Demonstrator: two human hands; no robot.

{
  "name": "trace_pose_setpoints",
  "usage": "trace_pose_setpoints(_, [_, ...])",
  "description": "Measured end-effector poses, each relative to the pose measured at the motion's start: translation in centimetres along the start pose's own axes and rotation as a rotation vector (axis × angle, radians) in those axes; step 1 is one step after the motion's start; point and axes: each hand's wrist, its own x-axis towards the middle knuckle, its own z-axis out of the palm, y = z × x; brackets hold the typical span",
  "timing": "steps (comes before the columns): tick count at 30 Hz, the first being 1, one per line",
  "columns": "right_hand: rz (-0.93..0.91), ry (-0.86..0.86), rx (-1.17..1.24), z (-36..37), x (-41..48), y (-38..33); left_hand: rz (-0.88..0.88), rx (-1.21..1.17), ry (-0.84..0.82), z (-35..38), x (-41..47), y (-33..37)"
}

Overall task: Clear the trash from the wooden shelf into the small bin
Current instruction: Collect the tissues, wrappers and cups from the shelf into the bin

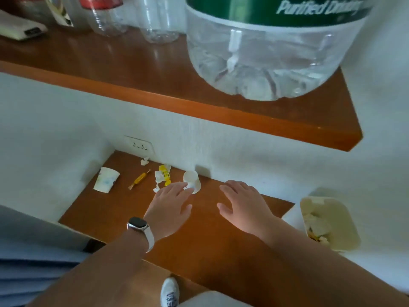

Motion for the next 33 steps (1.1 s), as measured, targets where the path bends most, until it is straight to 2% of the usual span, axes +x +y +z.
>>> trace_pose_setpoints(9, [0.059,0.002,-0.038,2.7,5.1,-8.5,0.018,-0.021,-0.028,0.5,-2.0,-12.2])
trace_pose_setpoints(14, [0.160,0.012,-0.040,4.3,6.8,-11.3,0.019,-0.030,-0.075,1.4,-2.2,-16.8])
trace_pose_setpoints(22, [0.250,-0.016,-0.030,5.7,9.4,-11.5,0.006,-0.106,-0.155,4.1,0.0,-19.3])
trace_pose_setpoints(30, [0.308,-0.035,0.088,8.6,14.2,-9.0,-0.162,-0.192,-0.196,8.6,4.3,-20.0])
trace_pose_setpoints(33, [0.346,-0.049,0.125,9.5,15.7,-8.3,-0.175,-0.175,-0.205,9.6,5.5,-19.9])
